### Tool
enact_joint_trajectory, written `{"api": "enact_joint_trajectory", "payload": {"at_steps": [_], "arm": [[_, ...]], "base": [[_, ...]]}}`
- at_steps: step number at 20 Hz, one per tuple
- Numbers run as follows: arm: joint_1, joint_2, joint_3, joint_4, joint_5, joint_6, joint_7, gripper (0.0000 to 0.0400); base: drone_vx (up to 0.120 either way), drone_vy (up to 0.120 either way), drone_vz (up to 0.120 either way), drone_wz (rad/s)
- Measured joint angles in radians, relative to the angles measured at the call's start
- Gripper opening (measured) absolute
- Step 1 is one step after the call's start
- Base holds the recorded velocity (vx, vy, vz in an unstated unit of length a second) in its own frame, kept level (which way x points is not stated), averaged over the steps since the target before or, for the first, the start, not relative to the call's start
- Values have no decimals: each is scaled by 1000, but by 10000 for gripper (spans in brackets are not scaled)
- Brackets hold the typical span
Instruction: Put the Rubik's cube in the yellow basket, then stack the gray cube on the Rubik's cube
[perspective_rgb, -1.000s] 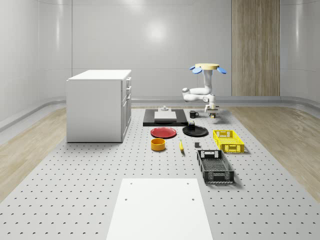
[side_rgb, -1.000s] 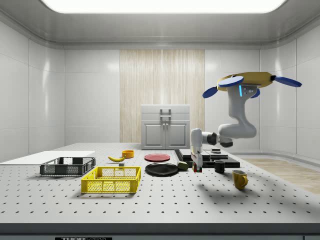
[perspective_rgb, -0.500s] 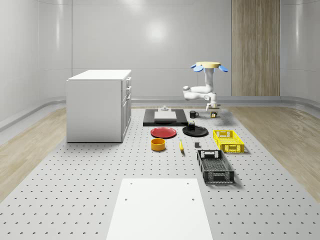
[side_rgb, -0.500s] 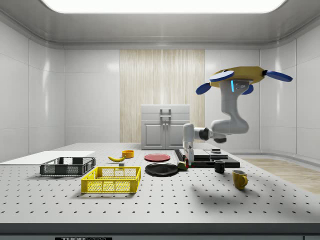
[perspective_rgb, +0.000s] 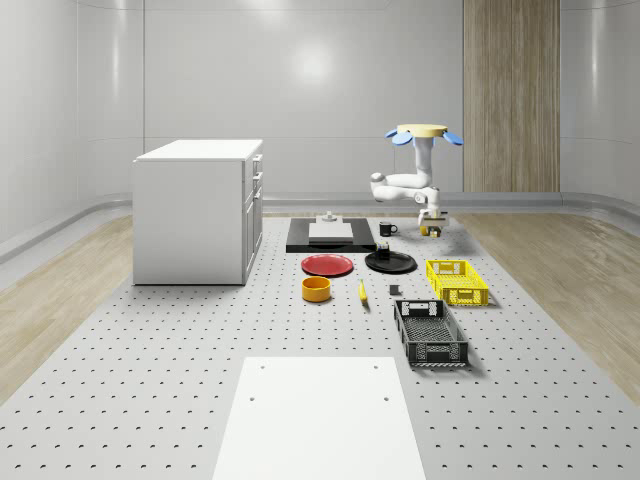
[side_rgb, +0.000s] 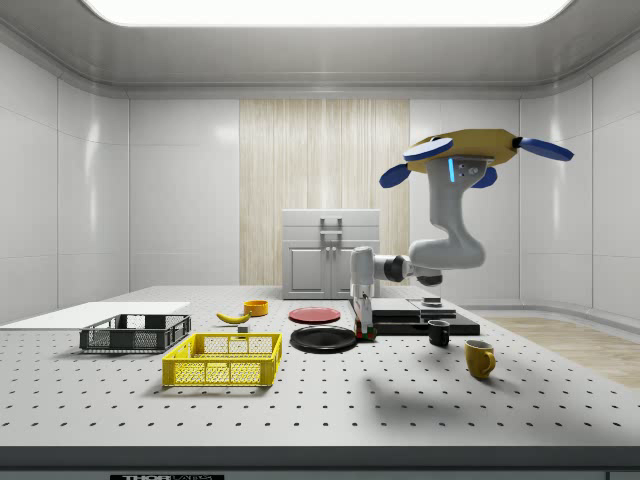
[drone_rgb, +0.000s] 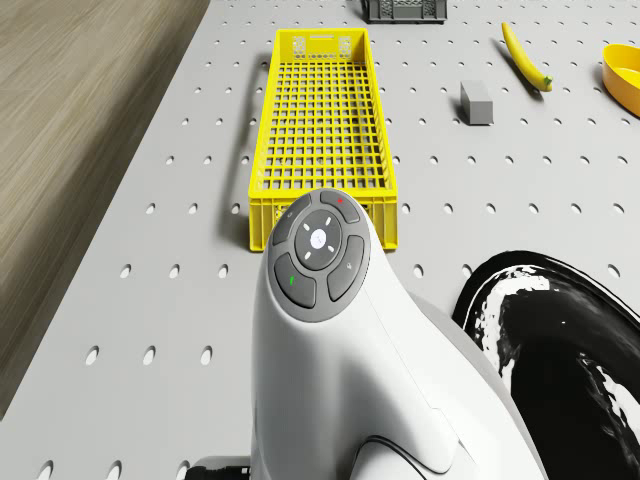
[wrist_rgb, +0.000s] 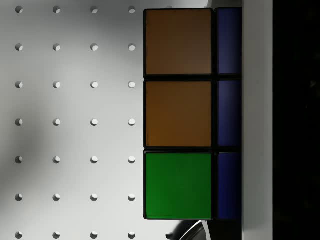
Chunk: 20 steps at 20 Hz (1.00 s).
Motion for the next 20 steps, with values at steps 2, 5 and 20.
{"api": "enact_joint_trajectory", "payload": {"at_steps": [2,5,20], "arm": [[-1,-4,1,0,2,4,1,325],[-3,-10,2,0,4,9,2,325],[-9,-37,7,2,16,34,8,325]], "base": [[120,0,0,0],[120,0,0,0],[120,0,0,0]]}}
